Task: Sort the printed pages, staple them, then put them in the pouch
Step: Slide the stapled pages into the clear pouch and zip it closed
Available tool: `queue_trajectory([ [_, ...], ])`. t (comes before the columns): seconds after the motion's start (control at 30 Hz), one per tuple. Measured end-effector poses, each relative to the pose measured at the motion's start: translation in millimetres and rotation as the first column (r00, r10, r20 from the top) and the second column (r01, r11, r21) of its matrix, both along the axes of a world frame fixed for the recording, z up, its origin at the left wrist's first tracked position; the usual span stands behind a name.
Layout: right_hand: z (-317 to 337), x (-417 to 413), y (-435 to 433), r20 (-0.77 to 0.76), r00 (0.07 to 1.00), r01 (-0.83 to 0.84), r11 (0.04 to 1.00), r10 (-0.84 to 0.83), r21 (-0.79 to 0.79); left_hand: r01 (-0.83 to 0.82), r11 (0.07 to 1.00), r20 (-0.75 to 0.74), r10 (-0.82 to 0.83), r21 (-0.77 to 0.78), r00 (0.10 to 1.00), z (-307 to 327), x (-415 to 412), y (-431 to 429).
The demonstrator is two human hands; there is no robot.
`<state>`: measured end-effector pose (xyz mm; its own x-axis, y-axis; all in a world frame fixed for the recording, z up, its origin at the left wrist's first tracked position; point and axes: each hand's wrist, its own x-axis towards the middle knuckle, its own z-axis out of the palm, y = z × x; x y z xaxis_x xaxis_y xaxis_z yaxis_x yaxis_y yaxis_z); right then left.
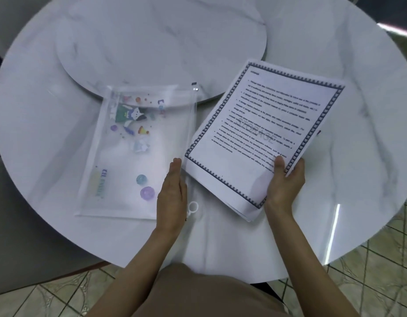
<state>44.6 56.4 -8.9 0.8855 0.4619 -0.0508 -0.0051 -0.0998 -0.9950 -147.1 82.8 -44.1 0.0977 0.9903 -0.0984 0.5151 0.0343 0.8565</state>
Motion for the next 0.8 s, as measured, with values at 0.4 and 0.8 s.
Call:
queue_trajectory([
  [0.4,-12,-28,0,-0.065,0.952,-0.304,0.950,0.300,-0.064,0.048,0.996,-0.096,-0.041,0.075,0.995,4,8,0],
  [0.8,-14,-8,-1,-0.153,0.902,-0.415,0.908,0.403,-0.058,0.186,0.973,-0.135,-0.167,0.136,0.977,4,14,-2],
])
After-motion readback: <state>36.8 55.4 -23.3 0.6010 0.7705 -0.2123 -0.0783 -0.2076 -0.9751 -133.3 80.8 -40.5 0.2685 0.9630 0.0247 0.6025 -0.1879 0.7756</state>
